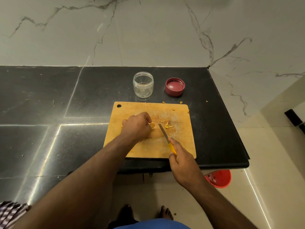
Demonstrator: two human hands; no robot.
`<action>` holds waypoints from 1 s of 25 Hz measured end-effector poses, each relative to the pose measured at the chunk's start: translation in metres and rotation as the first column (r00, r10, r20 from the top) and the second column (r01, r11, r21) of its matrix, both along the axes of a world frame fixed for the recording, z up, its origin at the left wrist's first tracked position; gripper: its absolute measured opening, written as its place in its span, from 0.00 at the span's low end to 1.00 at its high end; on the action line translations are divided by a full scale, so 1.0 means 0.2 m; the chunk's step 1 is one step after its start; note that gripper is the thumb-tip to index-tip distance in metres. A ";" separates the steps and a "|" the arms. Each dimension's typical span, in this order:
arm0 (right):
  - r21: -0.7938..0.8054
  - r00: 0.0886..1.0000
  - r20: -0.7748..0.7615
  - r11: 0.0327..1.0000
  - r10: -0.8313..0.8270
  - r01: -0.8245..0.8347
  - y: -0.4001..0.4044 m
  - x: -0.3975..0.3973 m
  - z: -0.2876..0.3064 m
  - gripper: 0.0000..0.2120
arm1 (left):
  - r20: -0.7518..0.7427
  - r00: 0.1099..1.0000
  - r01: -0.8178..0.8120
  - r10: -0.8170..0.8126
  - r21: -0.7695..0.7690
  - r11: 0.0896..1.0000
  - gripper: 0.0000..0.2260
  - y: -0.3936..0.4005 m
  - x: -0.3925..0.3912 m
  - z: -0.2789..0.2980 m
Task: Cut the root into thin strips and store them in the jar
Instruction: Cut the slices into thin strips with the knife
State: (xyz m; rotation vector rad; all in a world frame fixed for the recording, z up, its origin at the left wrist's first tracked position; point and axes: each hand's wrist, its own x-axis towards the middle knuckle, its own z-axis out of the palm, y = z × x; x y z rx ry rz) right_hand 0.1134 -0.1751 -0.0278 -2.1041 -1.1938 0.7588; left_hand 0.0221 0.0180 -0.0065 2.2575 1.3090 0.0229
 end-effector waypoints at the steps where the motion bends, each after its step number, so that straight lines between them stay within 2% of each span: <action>1: 0.001 1.000 0.004 1.000 -0.004 0.004 0.00 0.00 0.00 0.24 | -0.026 1.000 0.004 -0.004 0.012 1.000 0.04 0.00 0.01 0.00; 4: 0.002 1.000 0.015 1.000 -0.010 0.010 0.01 0.01 0.00 0.24 | -0.119 0.992 0.059 -0.046 0.102 0.993 0.12 0.02 0.01 -0.02; 7: 0.007 1.000 0.017 1.000 0.005 -0.005 0.02 0.00 0.00 0.24 | -0.125 0.990 0.080 -0.065 0.120 0.990 0.15 0.03 -0.01 -0.04; 14: 0.000 0.994 0.083 0.998 0.066 -0.066 0.09 -0.03 0.04 0.25 | -0.069 0.997 0.055 -0.045 0.142 0.988 0.12 0.01 0.02 -0.06; 19: -0.049 0.979 0.175 0.994 0.104 -0.097 0.13 -0.05 0.04 0.25 | -0.024 1.000 0.003 0.000 0.112 0.994 0.09 0.02 0.03 -0.08; 25: -0.117 0.965 0.207 0.983 0.163 -0.141 0.15 -0.07 0.04 0.26 | -0.010 0.999 -0.036 0.036 0.058 0.998 0.07 0.03 0.04 -0.08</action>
